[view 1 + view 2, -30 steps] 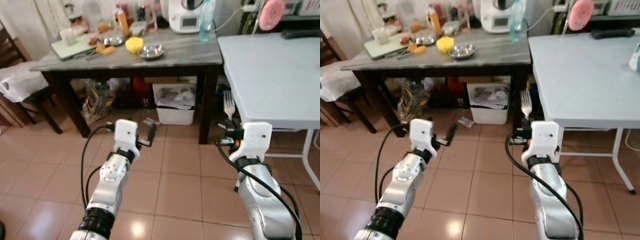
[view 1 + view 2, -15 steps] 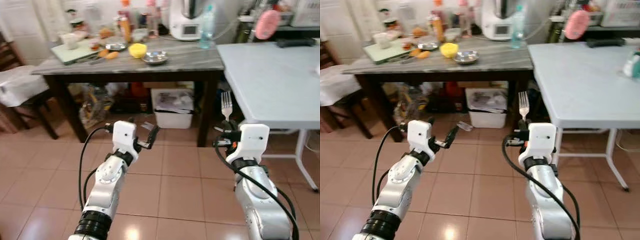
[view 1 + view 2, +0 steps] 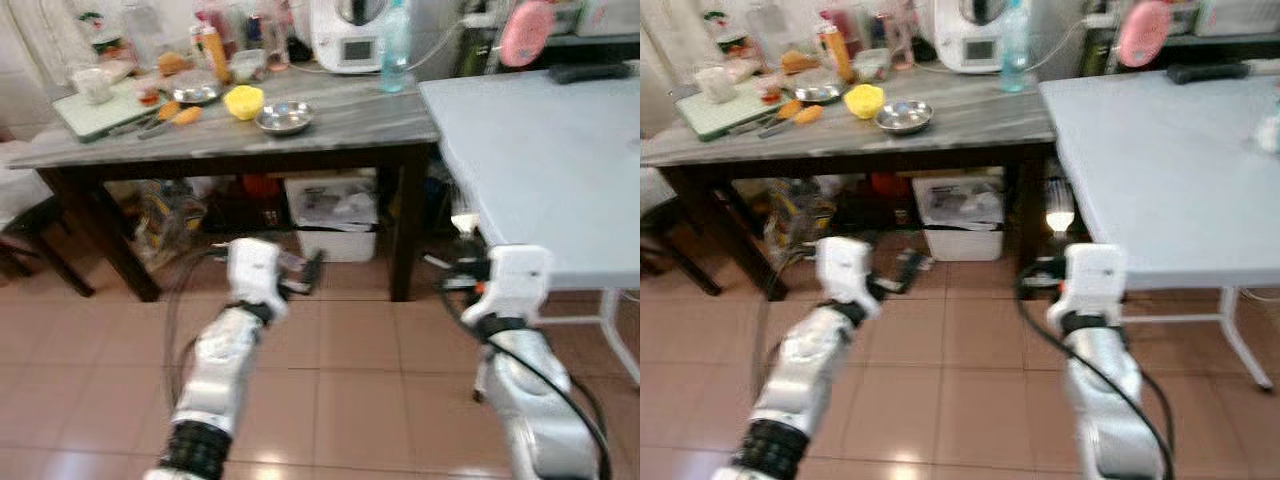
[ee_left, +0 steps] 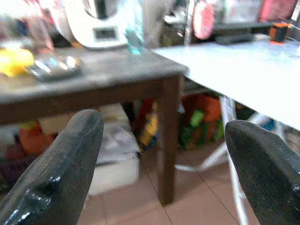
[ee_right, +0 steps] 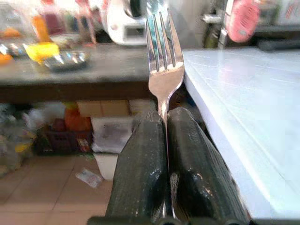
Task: Setting the table
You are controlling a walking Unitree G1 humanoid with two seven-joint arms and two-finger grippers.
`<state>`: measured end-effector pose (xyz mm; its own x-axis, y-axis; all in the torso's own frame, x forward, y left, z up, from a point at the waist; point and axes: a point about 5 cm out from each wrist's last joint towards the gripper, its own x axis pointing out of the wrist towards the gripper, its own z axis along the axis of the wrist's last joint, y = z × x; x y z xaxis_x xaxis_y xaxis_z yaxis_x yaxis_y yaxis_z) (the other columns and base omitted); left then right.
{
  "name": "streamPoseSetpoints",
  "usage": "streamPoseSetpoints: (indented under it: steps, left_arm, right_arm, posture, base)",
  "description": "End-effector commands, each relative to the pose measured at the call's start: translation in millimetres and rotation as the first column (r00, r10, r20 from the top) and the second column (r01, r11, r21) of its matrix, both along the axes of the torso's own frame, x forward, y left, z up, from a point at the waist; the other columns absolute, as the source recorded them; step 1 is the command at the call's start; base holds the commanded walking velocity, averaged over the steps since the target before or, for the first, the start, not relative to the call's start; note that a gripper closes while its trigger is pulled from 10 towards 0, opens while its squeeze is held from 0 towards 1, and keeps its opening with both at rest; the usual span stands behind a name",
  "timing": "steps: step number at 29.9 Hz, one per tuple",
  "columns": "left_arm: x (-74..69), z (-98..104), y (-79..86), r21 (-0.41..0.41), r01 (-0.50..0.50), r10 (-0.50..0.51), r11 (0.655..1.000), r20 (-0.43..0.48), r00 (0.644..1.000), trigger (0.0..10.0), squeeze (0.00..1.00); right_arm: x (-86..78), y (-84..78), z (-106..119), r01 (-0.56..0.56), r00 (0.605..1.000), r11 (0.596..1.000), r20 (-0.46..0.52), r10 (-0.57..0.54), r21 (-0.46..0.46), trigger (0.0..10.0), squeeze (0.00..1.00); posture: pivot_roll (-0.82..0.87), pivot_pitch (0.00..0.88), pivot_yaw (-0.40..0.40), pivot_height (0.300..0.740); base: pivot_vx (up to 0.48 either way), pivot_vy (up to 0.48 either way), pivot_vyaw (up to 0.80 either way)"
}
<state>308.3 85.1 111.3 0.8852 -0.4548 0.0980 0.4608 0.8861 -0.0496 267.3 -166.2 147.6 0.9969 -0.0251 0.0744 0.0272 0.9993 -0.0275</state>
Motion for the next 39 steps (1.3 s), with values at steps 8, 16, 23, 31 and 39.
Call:
streamPoseSetpoints:
  steps: [8,16,23,31,39]
  left_arm:
    - [5.2,10.9,9.4,-0.004,-0.025,0.025,1.0,0.024,0.999,10.0,0.0]
    - [3.2,7.7,10.1,0.001,-0.02,0.02,1.0,0.013,1.0,10.0,0.0]
    - [4.0,7.5,9.6,0.003,-0.022,0.022,1.0,0.011,1.0,10.0,0.0]
    - [4.3,6.5,10.9,0.01,-0.031,0.031,0.999,0.013,0.999,10.0,0.0]
    - [4.8,6.9,10.1,0.01,-0.027,0.027,1.0,0.013,1.0,10.0,0.0]
  right_arm:
    - [0.5,9.3,6.3,-0.031,0.999,0.999,0.027,0.031,0.009,10.0,0.0]
    - [-0.9,9.6,4.5,-0.031,0.999,0.999,0.022,0.031,0.009,10.0,0.0]
    - [0.3,10.8,4.6,-0.04,0.999,0.999,0.02,0.04,0.008,10.0,0.0]
    - [1.2,11.7,3.9,-0.047,0.999,0.999,0.019,0.047,0.009,10.0,0.0]
    - [1.9,12.3,3.8,-0.051,0.999,0.999,0.019,0.05,0.009,10.0,0.0]
  posture:
    - [-0.18,0.0,0.085,0.74]
    - [-0.18,0.0,0.086,0.74]
    - [-0.18,0.0,0.08,0.74]
    - [-0.18,0.0,0.077,0.74]
    - [-0.18,0.0,0.078,0.74]
  base:
    - [0.48,0.0,0.0]
    - [0.48,0.0,0.0]
    - [0.48,0.0,0.0]
    - [0.48,0.0,0.0]
    - [0.48,0.0,0.0]
